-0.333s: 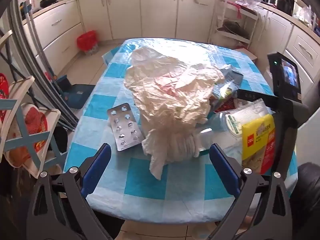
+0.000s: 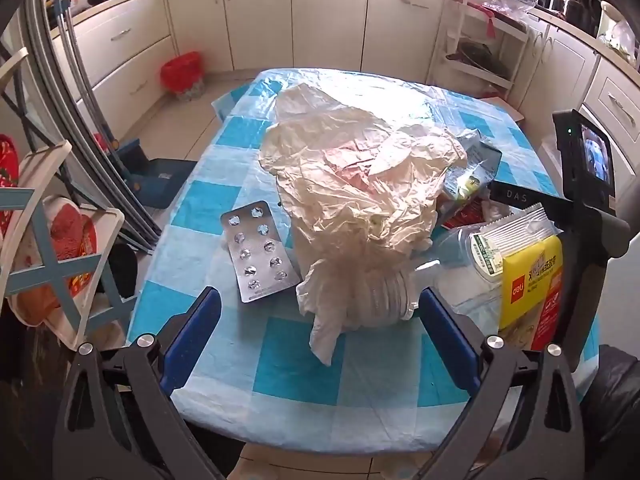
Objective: Collect trash
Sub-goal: 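Carry both tools toward the cluttered table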
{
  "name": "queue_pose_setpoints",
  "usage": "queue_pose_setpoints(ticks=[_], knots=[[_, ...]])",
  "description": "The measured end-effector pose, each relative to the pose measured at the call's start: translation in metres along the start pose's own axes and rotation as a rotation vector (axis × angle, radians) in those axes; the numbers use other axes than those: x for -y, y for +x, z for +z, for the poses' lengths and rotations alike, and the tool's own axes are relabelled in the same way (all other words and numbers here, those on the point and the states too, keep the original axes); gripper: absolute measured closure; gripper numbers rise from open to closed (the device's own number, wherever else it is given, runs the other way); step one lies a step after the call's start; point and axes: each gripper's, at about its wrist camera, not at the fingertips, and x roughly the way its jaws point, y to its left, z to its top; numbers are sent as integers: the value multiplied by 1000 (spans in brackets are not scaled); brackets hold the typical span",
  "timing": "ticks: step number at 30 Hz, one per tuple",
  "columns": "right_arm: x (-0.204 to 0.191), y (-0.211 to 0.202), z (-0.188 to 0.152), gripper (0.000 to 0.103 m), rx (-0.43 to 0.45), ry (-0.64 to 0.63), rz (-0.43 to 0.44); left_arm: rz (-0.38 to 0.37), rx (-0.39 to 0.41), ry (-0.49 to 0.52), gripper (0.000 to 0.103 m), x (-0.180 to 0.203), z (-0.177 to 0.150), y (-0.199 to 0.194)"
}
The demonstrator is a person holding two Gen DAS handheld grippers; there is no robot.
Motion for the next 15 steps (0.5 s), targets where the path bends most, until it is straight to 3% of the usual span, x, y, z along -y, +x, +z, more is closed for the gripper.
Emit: queue_pose_setpoints(ticks=[15], knots=[[0,-1,0,6,0,0,0,7,-16,29,8,-3,-7,-3]])
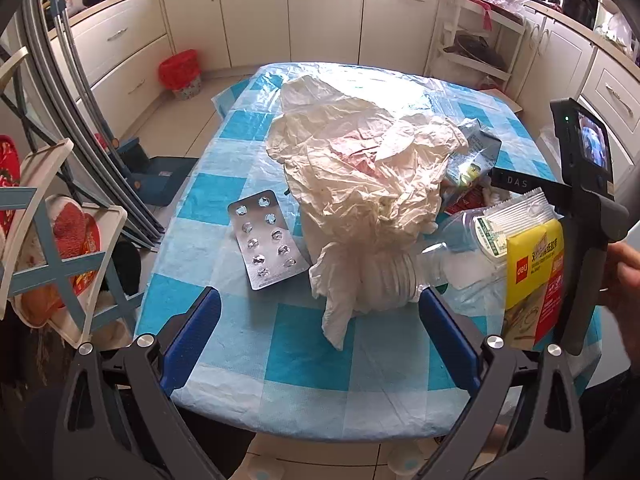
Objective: Collect trash
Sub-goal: 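Carry both tools toward the cluttered table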
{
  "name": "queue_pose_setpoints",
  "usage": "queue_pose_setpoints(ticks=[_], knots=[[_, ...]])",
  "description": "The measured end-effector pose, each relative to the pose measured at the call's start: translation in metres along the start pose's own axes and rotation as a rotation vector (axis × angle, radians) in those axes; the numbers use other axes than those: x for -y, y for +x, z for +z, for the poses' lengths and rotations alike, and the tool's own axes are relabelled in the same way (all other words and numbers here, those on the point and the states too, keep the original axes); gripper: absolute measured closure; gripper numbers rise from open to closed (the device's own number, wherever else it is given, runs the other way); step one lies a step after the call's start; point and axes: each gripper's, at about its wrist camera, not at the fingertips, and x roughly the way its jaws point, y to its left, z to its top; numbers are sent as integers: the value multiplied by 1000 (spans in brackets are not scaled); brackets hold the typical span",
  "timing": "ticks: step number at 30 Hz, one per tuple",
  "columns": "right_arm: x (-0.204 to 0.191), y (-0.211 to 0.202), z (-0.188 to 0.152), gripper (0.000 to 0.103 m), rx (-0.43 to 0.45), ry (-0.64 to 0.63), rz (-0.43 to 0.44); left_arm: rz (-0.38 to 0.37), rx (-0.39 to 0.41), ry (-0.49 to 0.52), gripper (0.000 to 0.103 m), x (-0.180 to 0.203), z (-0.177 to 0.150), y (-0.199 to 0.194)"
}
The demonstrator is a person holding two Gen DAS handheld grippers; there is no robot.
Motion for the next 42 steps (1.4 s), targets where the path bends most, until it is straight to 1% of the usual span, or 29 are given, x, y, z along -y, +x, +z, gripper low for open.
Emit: queue_pose_setpoints(ticks=[5,8,15,18,21,23,25,29,32,34,37,42], knots=[[0,0,0,6,0,0,0,30,-3,28,8,2,-2,0],[0,0,0,6,0,0,0,35,-12,34,8,1,-1,1],[-2,1,1,6,0,-7,3,47,-5,46,8,-5,-2,-3],[-2,-1,1,6,-11,-34,31,45,-4,36,8,-10,-1,-4],[3,-4,-1,6,-11,-24,62,40,3,30,8,-13,0,-7],[13,-7,-1,6,-4,1,56,41,11,30,8,-14,1,-10],[17,-14,0,6,23,11,37,43,19,31,8,-14,1,-12],[27,-42,3,6,99,12,-9,52,41,38,8,-12,0,-20],[31,-75,2,6,165,-4,-39,59,57,44,8,-10,-1,-27],[31,-99,-1,6,206,-19,-42,59,68,45,8,-8,-2,-34],[26,-137,-12,6,260,-38,-12,63,88,51,8,-5,-7,-47],[10,-193,-45,6,283,-52,87,61,123,60,8,2,-19,-76]])
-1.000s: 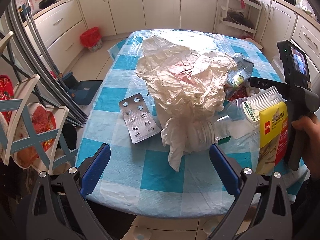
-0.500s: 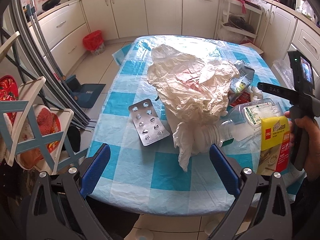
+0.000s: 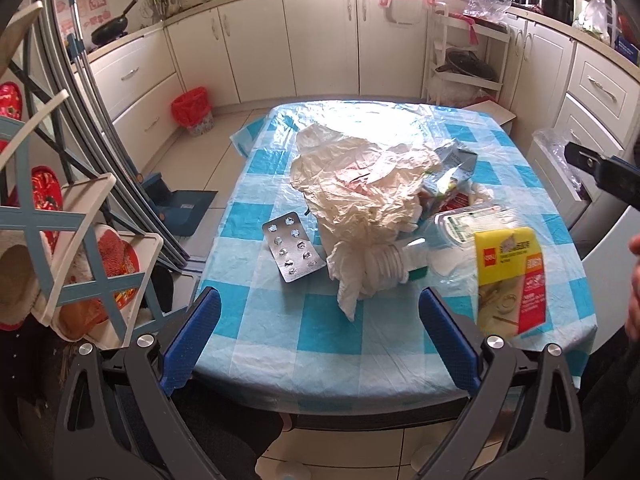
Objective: Collect trash
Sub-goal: 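Carry both tools toward the cluttered table, then move the right tool toward the yellow-and-red tape box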
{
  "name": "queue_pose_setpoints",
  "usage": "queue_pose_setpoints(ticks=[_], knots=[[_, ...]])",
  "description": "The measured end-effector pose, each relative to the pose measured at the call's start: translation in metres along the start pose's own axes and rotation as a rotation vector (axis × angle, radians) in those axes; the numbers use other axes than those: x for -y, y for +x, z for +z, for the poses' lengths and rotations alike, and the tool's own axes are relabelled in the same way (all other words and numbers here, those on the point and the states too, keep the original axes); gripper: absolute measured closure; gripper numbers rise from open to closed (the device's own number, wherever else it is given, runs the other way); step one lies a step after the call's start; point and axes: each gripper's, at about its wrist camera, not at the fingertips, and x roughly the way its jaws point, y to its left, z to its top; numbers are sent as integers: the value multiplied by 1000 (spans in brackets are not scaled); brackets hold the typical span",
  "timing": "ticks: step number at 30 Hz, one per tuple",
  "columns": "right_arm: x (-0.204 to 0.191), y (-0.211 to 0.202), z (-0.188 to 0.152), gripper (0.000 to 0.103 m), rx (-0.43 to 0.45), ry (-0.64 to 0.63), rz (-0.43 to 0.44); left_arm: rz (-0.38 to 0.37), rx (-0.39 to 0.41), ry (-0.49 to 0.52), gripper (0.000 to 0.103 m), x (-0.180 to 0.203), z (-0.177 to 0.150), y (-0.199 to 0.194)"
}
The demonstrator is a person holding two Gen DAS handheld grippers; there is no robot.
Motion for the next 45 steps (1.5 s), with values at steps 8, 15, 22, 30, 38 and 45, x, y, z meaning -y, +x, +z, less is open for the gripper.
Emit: queue_pose_setpoints(ticks=[8,15,22,30,38,45], knots=[[-20,-75,-47,6,-3,43,47,-22,45,11,8,9,-20,-51],[-22,-126,-75,6,74,81,16,-27,71,-7,8,12,-41,-87],[-31,-173,-87,6,171,80,23,6,77,4,8,16,-54,-115],[-32,-189,-88,6,208,89,21,-8,144,-13,8,13,-62,-146],[-38,-199,-92,6,229,71,26,-16,168,-22,8,12,-64,-160],[-39,-203,-93,6,231,65,29,-19,183,-23,8,12,-66,-167]])
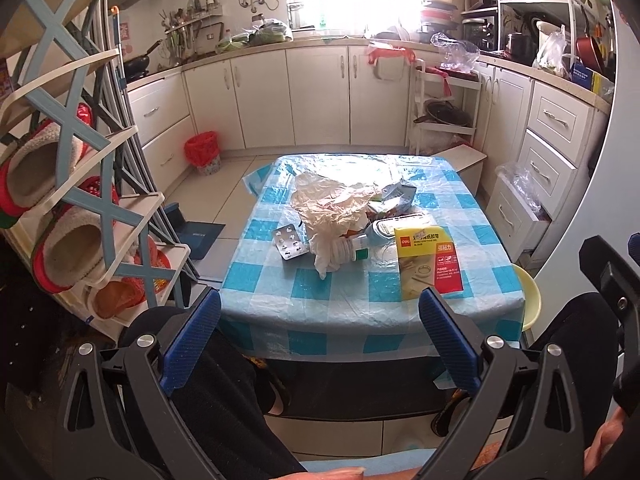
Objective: Collect trash
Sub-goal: 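Move the right tool toward the yellow-and-red tape box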
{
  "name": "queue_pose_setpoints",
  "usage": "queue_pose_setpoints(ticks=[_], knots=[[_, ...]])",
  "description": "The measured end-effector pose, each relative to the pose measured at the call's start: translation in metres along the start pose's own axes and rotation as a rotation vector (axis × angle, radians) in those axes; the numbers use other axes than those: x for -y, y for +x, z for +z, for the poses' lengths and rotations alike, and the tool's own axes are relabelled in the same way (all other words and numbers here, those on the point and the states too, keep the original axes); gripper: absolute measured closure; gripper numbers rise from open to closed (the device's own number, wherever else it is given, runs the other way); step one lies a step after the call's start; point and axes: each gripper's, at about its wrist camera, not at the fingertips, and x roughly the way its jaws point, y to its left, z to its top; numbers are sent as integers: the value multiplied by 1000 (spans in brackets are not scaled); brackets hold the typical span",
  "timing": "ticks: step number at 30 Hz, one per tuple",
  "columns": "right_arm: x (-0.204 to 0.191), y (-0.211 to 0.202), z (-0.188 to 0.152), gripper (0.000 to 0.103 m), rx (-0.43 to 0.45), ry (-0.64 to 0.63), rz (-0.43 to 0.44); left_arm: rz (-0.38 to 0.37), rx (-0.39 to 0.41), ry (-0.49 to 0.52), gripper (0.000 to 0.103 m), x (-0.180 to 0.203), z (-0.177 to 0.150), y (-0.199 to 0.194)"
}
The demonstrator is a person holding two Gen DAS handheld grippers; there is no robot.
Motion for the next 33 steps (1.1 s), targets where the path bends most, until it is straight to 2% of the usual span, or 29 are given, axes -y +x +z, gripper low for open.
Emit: queue_pose_setpoints(ticks=[33], knots=[[-3,-4,1,6,-5,-9,9,-15,9,8,8,4,-1,-7]])
